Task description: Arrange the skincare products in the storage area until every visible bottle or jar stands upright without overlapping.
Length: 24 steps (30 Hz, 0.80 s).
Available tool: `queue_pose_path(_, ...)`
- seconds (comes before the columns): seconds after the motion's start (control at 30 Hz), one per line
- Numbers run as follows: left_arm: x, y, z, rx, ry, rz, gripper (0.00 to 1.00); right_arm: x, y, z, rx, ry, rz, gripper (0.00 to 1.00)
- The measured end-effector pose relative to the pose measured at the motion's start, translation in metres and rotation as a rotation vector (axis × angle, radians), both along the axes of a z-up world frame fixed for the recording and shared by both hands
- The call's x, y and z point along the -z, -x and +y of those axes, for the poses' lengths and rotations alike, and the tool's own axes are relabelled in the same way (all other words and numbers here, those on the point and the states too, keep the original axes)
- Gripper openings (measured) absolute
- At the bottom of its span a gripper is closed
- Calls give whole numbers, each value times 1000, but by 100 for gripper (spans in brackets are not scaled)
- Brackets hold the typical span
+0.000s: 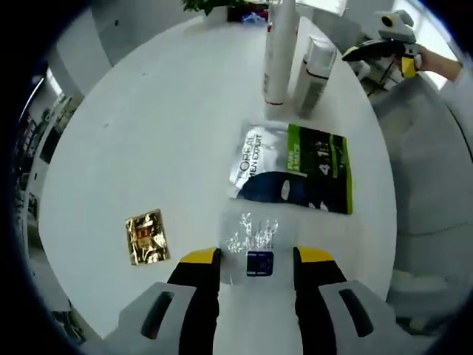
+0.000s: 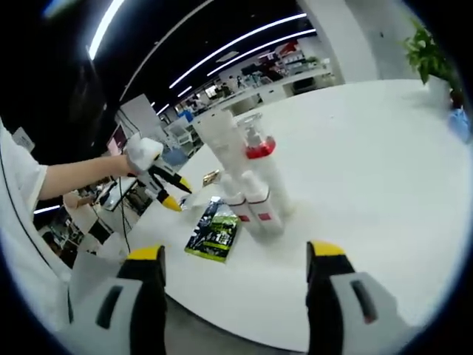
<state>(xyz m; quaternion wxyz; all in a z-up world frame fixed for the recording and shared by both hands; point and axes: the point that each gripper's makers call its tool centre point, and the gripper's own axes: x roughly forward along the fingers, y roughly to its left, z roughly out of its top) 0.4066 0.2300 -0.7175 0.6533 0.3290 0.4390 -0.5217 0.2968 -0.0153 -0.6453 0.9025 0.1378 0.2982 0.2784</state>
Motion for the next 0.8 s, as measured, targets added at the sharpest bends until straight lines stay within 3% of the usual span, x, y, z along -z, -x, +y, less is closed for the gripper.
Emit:
queue_pose_path(0.33, 1, 42, -7, 55, -7, 22, 36, -4, 2, 3, -14, -5, -15, 78)
queue_pose_path(0.5, 9, 57, 1, 117, -79, 2, 36, -6, 4, 4, -22, -1, -20, 78)
queue_pose_path(0.8, 17, 79, -3, 103, -46, 34, 36, -5, 7, 3, -21, 2, -16, 78)
